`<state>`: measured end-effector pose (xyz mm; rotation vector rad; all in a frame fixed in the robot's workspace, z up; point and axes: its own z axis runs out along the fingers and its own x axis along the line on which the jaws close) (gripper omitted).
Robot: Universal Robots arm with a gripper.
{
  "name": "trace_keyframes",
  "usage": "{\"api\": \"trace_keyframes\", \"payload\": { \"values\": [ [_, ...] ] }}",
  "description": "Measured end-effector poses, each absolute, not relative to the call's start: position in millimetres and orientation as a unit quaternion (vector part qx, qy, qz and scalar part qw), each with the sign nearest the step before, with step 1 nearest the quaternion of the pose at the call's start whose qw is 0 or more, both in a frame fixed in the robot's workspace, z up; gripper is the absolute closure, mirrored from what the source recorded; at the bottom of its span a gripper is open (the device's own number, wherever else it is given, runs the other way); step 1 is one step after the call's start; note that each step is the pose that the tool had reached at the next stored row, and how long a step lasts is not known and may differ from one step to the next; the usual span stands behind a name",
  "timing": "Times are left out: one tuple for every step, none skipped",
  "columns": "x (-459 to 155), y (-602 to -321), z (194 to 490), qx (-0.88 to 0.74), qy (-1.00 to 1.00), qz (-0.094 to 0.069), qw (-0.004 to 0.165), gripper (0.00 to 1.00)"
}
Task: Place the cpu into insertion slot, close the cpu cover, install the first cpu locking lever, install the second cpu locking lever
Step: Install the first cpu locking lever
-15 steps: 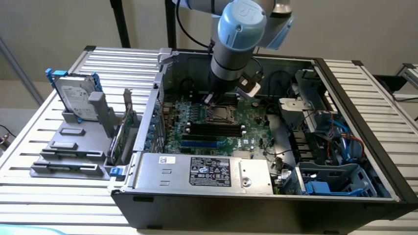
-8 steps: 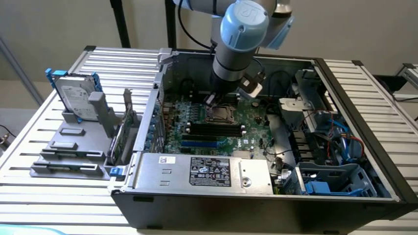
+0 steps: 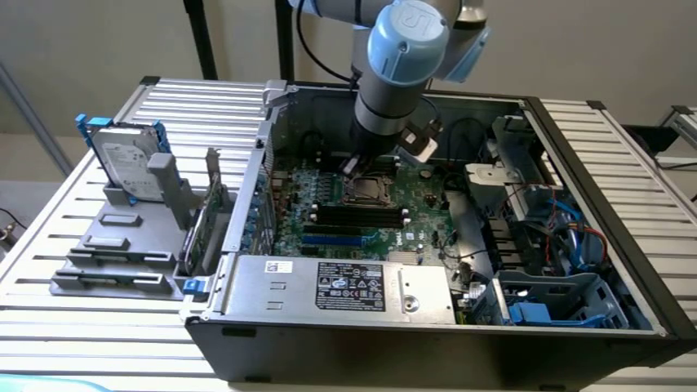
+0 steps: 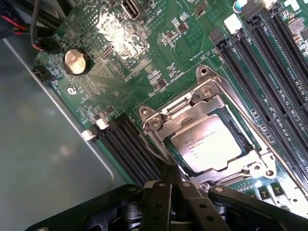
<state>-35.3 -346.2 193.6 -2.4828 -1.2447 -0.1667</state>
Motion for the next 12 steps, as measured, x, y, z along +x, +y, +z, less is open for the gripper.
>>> {"api": "trace_keyframes", "payload": {
  "values": [
    [-36.7, -346.4, 193.6, -0.878, -0.441, -0.059, 0.179, 0.89],
    [-38.3, -346.5, 193.7, -0.877, -0.442, -0.059, 0.179, 0.89],
    [-40.0, -346.5, 193.8, -0.877, -0.443, -0.058, 0.179, 0.89],
    [-41.6, -346.6, 194.2, -0.876, -0.443, -0.058, 0.179, 0.89],
    [-42.8, -346.6, 194.9, -0.876, -0.443, -0.058, 0.179, 0.89],
    [-43.7, -346.6, 195.9, -0.876, -0.443, -0.059, 0.180, 0.89],
    [-44.3, -346.5, 197.3, -0.876, -0.443, -0.059, 0.181, 0.89],
    [-44.6, -346.5, 198.6, -0.876, -0.443, -0.059, 0.181, 0.89],
    [-44.6, -346.5, 199.7, -0.876, -0.443, -0.059, 0.181, 0.89],
    [-44.6, -346.5, 200.5, -0.876, -0.443, -0.059, 0.181, 0.89],
    [-44.6, -346.4, 200.8, -0.876, -0.443, -0.059, 0.181, 0.89],
    [-44.7, -346.3, 200.9, -0.876, -0.443, -0.059, 0.181, 0.89]
  ]
}}
